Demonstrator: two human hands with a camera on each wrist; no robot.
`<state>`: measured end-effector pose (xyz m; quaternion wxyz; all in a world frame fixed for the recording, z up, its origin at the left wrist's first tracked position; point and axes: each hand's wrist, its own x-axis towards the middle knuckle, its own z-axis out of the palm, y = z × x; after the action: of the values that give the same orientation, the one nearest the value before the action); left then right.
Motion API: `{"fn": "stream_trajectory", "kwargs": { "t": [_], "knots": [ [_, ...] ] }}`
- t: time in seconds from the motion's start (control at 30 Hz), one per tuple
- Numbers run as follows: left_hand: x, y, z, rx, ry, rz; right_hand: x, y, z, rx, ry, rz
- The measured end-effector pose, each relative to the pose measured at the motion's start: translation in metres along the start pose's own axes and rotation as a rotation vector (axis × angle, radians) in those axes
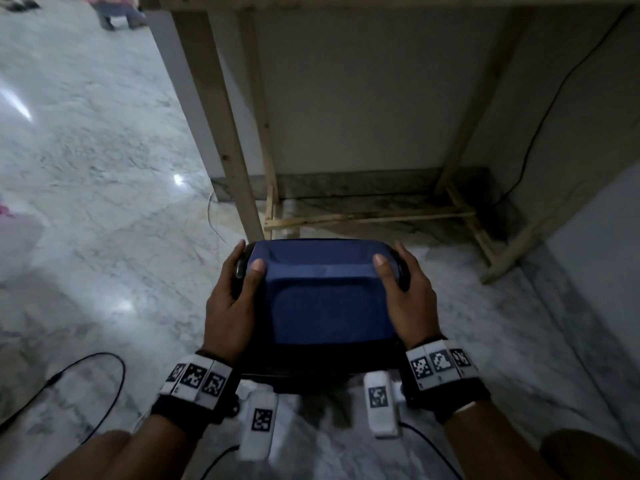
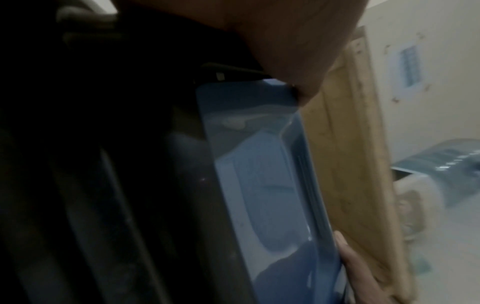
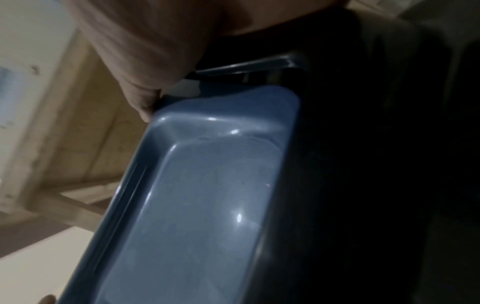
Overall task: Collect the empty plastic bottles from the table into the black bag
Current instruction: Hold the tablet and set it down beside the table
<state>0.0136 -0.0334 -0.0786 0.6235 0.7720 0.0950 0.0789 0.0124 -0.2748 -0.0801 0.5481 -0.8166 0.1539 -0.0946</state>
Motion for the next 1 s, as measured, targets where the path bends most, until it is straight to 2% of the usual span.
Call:
{"fn": "stream_trajectory", "kwargs": {
  "t": [0.13,0.23,0.33,0.4,0.53,0.67,0.87,1.0],
  "knots": [
    [0.008,0.052,0.040,-0.042,-0.070,0.089,0.017,-0.025,-0.061,0.048,0.112,-0.087],
    [0.016,0.085,0.096,-0.111,-0.173,0.155,0.035,-0.032,-0.123,0.041,0.215,-0.126],
    [0.011,0.103,0.167,-0.167,-0.267,0.189,0.051,-0.011,-0.185,-0.006,0.323,-0.114],
    [0.001,0.098,0.212,-0.180,-0.336,0.189,0.055,0.018,-0.220,-0.035,0.367,-0.069],
    [-0.026,0.048,0.287,-0.094,-0.486,0.122,0.042,0.103,-0.256,-0.024,0.411,0.035],
    [-0.059,-0.037,0.331,0.039,-0.564,0.057,0.010,0.204,-0.250,0.023,0.469,0.145],
    [-0.102,-0.155,0.350,0.088,-0.617,-0.106,-0.043,0.327,-0.209,0.070,0.433,0.416],
    [-0.109,-0.202,0.356,0.164,-0.654,-0.111,-0.058,0.381,-0.187,0.093,0.427,0.463]
  ]
}}
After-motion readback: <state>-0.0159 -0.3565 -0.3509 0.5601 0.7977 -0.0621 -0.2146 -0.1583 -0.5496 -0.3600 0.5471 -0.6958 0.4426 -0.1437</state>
